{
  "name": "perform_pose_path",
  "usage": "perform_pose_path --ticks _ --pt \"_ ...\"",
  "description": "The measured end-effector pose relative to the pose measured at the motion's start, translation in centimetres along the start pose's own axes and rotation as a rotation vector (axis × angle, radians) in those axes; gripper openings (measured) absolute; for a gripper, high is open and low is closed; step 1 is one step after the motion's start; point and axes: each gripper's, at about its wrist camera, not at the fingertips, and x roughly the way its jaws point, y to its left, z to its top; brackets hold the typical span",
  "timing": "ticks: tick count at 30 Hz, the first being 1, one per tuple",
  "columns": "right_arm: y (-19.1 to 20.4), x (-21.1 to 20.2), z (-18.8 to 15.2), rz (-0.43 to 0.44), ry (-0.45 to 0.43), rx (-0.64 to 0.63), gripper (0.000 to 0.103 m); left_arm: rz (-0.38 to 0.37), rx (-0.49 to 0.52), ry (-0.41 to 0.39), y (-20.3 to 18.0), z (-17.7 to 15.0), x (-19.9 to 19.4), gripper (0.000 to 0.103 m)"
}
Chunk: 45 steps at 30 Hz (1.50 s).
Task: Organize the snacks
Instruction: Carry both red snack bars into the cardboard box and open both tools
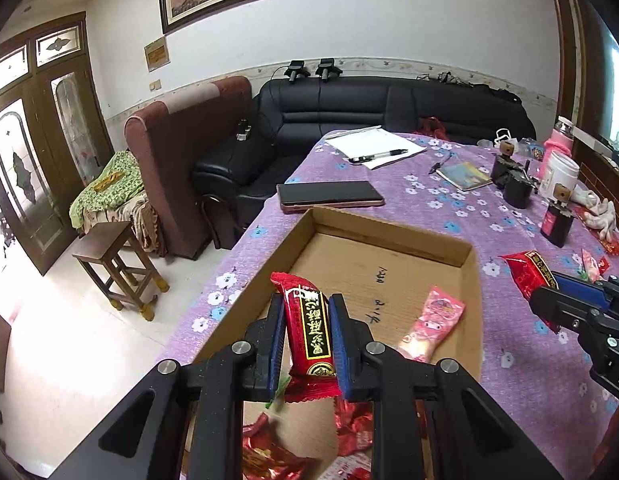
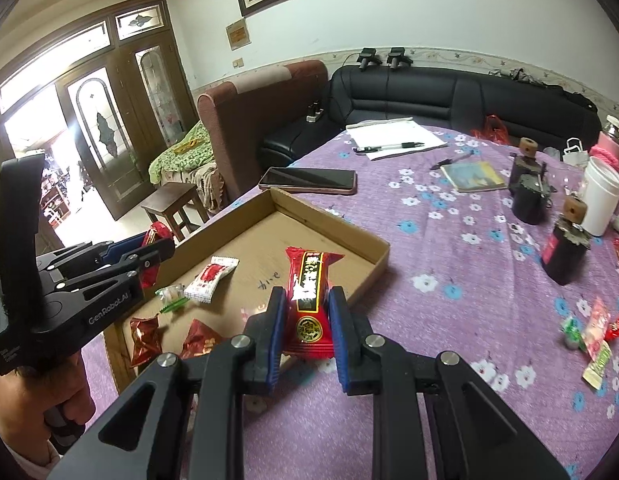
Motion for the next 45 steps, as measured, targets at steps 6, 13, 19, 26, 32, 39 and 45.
perform_pose_path --ticks 6,13,19,26,32,39,45 --pt "0.0 2.0 0.8 0.020 0.012 0.014 0.021 -0.003 0.003 0.026 0.4 0.7 1.7 0.022" --pt "0.2 5.4 2.3 0.042 0.035 0.026 0.021 -0.009 0.029 0.055 -0.2 2.5 4.0 0.022" --pt "0.9 7.7 3.1 0.060 0.054 0.013 0.021 -0.012 0.024 0.082 0.0 3.7 5.8 0.022" --pt "1.3 10.4 3.7 0.062 0.091 0.010 0.021 -0.008 0.029 0.121 0.5 4.8 8.0 0.022" --pt "1.5 11.6 4.2 0.053 0.114 0.012 0.021 -0.025 0.040 0.177 0.5 5.1 10.2 0.023" --pt "1.0 13.0 4.3 0.033 0.149 0.007 0.021 -0.045 0.062 0.242 -0.1 5.0 12.6 0.023" --pt "0.8 14.2 4.3 0.014 0.180 -0.003 0.021 -0.057 0.078 0.290 -0.6 5.1 14.1 0.025"
